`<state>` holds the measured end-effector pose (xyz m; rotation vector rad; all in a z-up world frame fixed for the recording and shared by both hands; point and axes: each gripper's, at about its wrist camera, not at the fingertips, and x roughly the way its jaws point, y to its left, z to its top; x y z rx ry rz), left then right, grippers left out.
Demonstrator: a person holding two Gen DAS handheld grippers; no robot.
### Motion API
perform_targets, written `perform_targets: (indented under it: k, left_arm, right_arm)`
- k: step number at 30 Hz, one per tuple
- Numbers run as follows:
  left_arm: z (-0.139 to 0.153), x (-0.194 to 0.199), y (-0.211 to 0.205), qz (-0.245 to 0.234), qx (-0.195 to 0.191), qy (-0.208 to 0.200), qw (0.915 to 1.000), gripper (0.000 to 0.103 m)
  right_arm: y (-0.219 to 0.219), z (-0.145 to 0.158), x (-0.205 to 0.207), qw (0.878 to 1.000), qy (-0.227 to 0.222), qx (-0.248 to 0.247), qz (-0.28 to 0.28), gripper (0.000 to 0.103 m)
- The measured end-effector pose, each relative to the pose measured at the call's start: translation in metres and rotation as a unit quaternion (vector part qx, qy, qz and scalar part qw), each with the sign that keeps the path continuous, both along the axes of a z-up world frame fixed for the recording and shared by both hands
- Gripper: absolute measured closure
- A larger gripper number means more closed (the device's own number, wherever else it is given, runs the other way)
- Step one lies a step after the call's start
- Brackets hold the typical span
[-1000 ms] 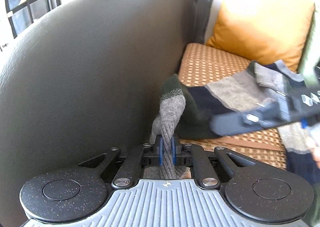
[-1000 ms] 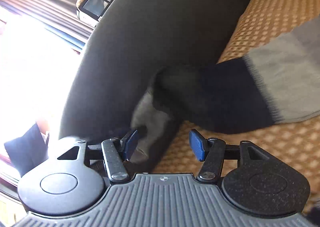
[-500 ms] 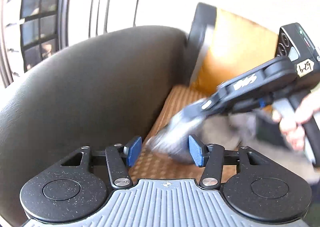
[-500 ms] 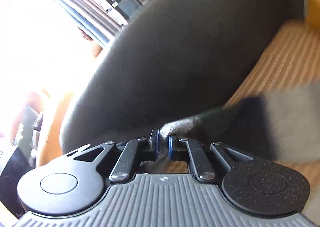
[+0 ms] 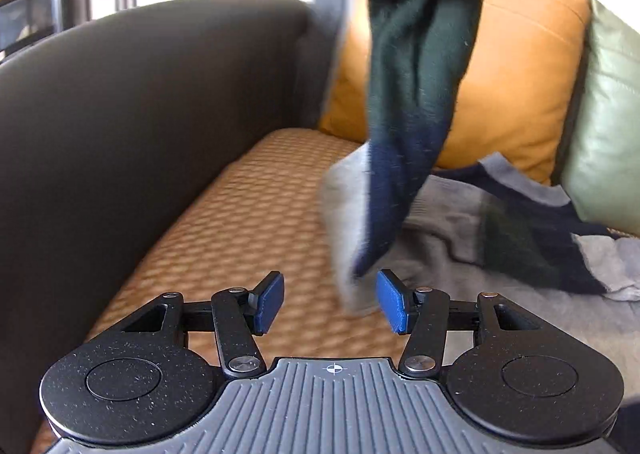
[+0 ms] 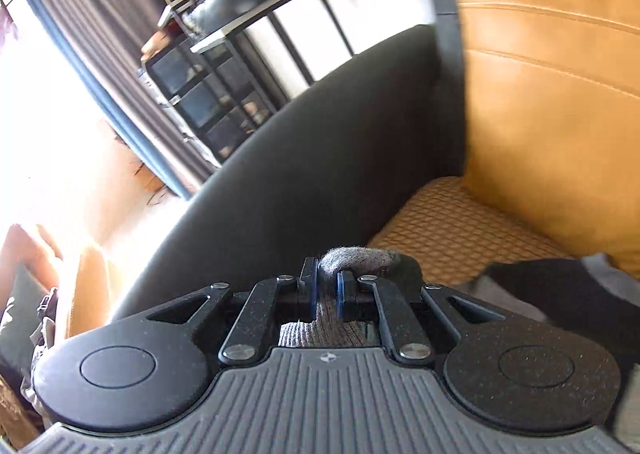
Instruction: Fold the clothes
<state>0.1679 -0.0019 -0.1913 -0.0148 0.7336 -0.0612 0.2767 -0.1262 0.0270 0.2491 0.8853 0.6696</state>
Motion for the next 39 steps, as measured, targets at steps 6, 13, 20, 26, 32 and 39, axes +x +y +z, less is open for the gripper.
perform_targets:
  k: [6, 13, 20, 26, 32, 39]
  left_arm:
    - [-0.027, 0.04, -0.033, 0.014, 0.032, 0.042, 0.9985, 0.101]
    - [-0.011, 0.038, -0.063, -0.053, 0.046, 0.015, 0.9974, 0.102]
    - [-0.033, 0.036, -0.104, -0.144, 0.097, 0.059, 0.983, 0.092]
    - [-0.048, 0.034, -0.123, -0.188, 0.141, 0.08, 0.9687, 0.072]
    - [-0.014, 0.023, -0.093, -0.214, 0.079, 0.083, 0.9701, 0.049]
    - [0.001, 0.056, -0.063, -0.104, 0.056, 0.048, 0.9918, 0.045]
  right_arm:
    - [-0.064, -0.002, 0.001, 1.0, -0.008, -0.005, -0.023, 0.093]
    - [-0.187, -0.027, -0.007, 0.995, 0.007, -0.093, -0.043, 0.095]
    - [-0.279, -0.124, -0.026, 0.973, 0.082, -0.206, -0.059, 0.094]
    - [-0.3, -0.188, -0.039, 0.962, 0.1, -0.232, -0.108, 0.074]
    - [-0.325, -0.188, -0.063, 0.955, 0.07, -0.219, -0.185, 0.057]
    - [-0.334, -0.198, -0.112, 0.961, 0.06, -0.174, -0.204, 0.057]
